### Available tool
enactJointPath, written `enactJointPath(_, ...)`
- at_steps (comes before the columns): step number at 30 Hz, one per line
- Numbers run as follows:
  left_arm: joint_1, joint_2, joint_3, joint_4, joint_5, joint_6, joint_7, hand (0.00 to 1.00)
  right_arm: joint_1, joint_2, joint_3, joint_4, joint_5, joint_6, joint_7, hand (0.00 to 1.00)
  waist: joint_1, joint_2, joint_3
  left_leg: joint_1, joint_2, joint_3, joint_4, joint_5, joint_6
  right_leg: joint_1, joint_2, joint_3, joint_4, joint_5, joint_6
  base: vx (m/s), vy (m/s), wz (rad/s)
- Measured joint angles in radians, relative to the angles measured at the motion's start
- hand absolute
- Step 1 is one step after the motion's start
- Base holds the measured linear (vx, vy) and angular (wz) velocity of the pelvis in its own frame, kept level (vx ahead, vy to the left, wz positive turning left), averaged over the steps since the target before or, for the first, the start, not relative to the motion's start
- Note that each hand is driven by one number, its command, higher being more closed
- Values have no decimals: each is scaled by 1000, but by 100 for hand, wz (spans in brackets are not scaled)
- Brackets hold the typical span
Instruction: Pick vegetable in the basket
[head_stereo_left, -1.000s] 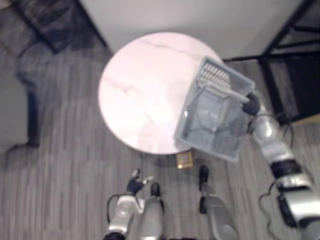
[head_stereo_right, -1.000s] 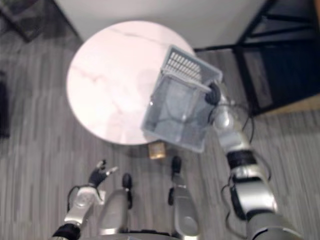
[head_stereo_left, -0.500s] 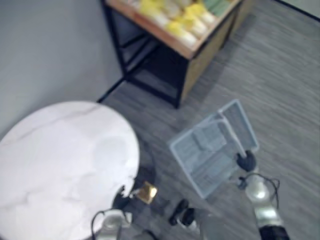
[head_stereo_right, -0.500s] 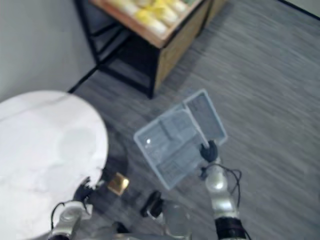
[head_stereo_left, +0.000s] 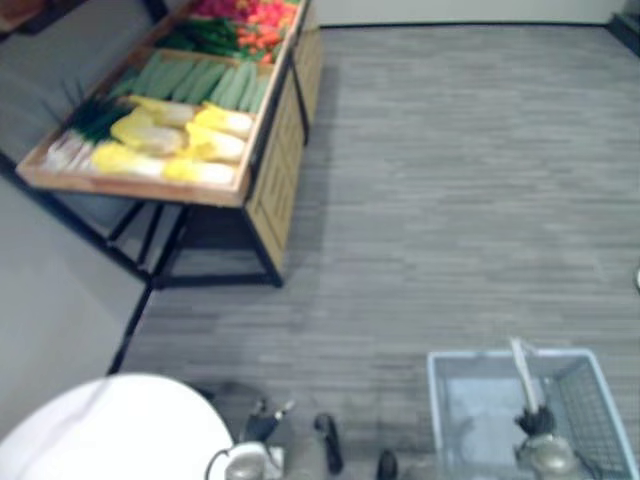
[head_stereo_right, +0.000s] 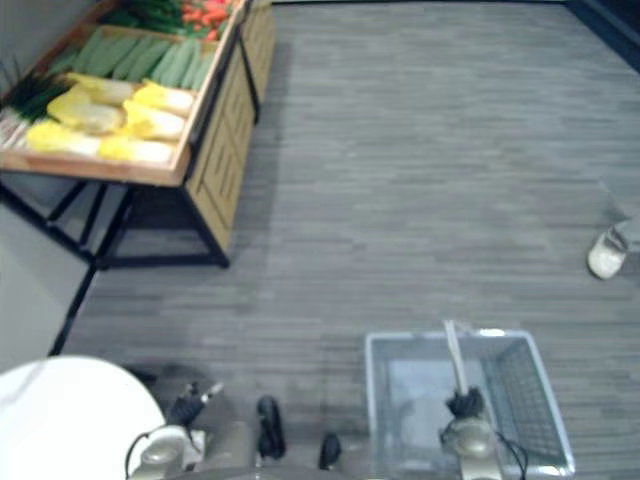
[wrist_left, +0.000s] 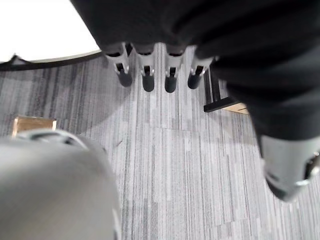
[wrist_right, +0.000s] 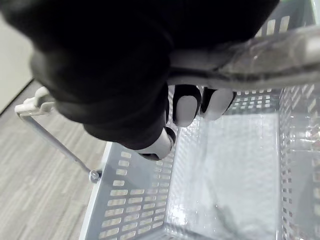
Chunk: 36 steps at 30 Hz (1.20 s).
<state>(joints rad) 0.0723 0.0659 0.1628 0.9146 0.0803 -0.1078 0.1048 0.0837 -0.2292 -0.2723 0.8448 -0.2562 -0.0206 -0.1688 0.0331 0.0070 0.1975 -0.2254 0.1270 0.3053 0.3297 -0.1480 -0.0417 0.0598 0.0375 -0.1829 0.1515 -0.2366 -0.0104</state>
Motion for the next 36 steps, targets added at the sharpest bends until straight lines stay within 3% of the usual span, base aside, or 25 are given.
enactJointPath(1,11,9,0,0,-3,0,1,0,47,23,-16,10,0,0,1,100,-4,-21,-15,30,-27,1,2,2,42,-1,-36,-4,82,-66,46,400,161,-41)
enactJointPath(2,11,15,0,2,-2,0,0,0,66,37,-33,19,0,-1,2,100,-9,-24,-23,51,-37,3,-11,-16,48,-15,-59,0,180,-87,74,415,120,-12)
enactJointPath(3,13,21,-3,6,-2,3,1,0,79,55,-56,60,1,8,3,100,-12,-61,-14,110,-70,8,-40,-43,64,-138,-129,-13,506,-64,133,326,83,-3)
enactJointPath(4,12,27,-8,6,-2,3,1,0,85,60,-65,75,2,10,4,100,-21,-57,-18,145,-77,4,-61,-47,66,-177,-157,-20,611,-18,149,408,106,14)
enactJointPath(5,11,42,-24,5,-1,4,-1,0,105,76,-76,81,19,19,4,100,-40,-61,-16,205,-82,-8,-101,-50,74,-230,-188,-41,746,23,135,430,83,26)
enactJointPath(6,12,48,-28,5,0,4,0,0,113,82,-76,81,28,25,4,100,-48,-65,-15,236,-82,-12,-121,-51,73,-242,-197,-49,762,5,106,437,58,32)
enactJointPath(8,2,66,-27,5,1,7,1,0,126,95,-85,96,47,31,5,100,-63,-61,-10,315,-64,-29,-182,-51,60,-282,-202,-84,666,-38,72,437,-7,25)
enactJointPath(10,-42,72,-11,5,1,8,5,0,133,98,-86,114,83,30,5,100,-75,-42,-7,354,-20,-65,-232,-51,41,-327,-168,-100,414,-27,79,550,-121,49)
enactJointPath(12,-81,75,1,11,1,7,8,0,125,109,-108,115,112,28,4,100,-94,-30,-4,373,12,-100,-270,-54,12,-359,-153,-84,129,74,95,476,-184,56)
enactJointPath(13,-99,83,4,30,3,6,9,0,122,116,-123,117,121,28,4,100,-99,-34,-4,406,21,-105,-294,-68,-14,-369,-165,-51,-19,160,109,522,-257,32)
enactJointPath(15,-100,89,31,58,3,6,9,0,126,129,-123,117,140,28,5,100,-111,-39,-2,482,36,-108,-317,-109,-49,-370,-187,10,-58,194,129,568,-320,34)
enactJointPath(16,-77,81,66,59,5,4,9,0,136,137,-124,125,142,28,8,100,-112,-30,-8,539,60,-109,-304,-128,-59,-381,-172,14,41,264,120,679,-368,26)
enactJointPath(17,-68,69,94,59,5,0,8,0,132,152,-135,137,142,28,8,100,-108,-29,-12,513,80,-104,-193,-125,-61,-392,-166,15,113,278,106,835,-523,19)
enactJointPath(19,-36,9,143,27,3,-1,8,0,134,155,-155,134,147,26,13,100,-105,17,-12,350,171,-130,198,-70,-29,-345,-133,-12,130,268,84,639,-458,2)
enactJointPath(20,-18,-29,158,18,1,-1,8,0,132,146,-150,132,148,26,12,100,-85,39,-1,231,230,-162,448,18,-9,-297,-92,-14,115,238,41,563,-342,-33)
enactJointPath(21,-2,-53,157,18,0,2,7,0,124,135,-143,132,148,30,10,100,-66,54,11,148,249,-181,629,12,-28,-228,-67,-6,85,215,28,563,-302,-39)
enactJointPath(23,15,-68,152,10,-14,-1,3,0,120,129,-105,132,147,34,11,100,-48,32,20,61,226,-147,703,-22,-79,-116,-69,-2,19,192,25,580,-268,-13)
enactJointPath(25,18,-58,147,0,-31,-8,5,0,111,128,-93,132,146,32,15,100,-25,13,20,11,200,-42,587,-37,-88,-31,-78,-12,-50,186,37,426,-174,1)
enactJointPath(28,8,-63,118,2,-32,-14,3,0,83,109,-109,102,137,27,24,100,-16,5,20,5,136,257,162,-7,-43,71,-97,-71,-124,169,57,572,-65,39)
enactJointPath(30,9,-63,100,4,-31,-13,-1,0,67,84,-111,99,135,24,27,100,-16,7,18,25,68,487,-63,62,49,145,-102,-145,-138,113,97,563,56,89)
enactJointPath(31,11,-62,101,5,-31,-12,-1,0,68,79,-111,99,133,24,27,100,-15,10,16,31,58,511,-76,65,78,152,-104,-164,-104,75,111,544,132,87)
enactJointPath(32,17,-60,113,15,-32,-10,-2,0,69,65,-111,103,104,24,31,100,-1,15,7,44,37,499,-87,49,193,137,-116,-199,42,-23,141,507,174,93)
enactJointPath(33,7,-42,122,25,-34,-10,-2,0,60,76,-109,111,96,30,37,100,-6,-23,2,61,-16,469,-82,33,195,104,-186,-222,213,-80,165,577,216,130)
enactJointPath(34,8,-25,117,32,-35,-6,-2,0,64,72,-102,111,83,25,45,100,-12,-51,-10,81,-69,411,-107,12,185,9,-262,-213,492,-50,195,474,170,135)
enactJointPath(36,8,-6,119,37,-35,6,1,0,49,80,-90,114,69,22,47,100,-23,-78,-7,128,-107,311,-122,-4,187,-116,-298,-107,800,26,217,500,88,165)
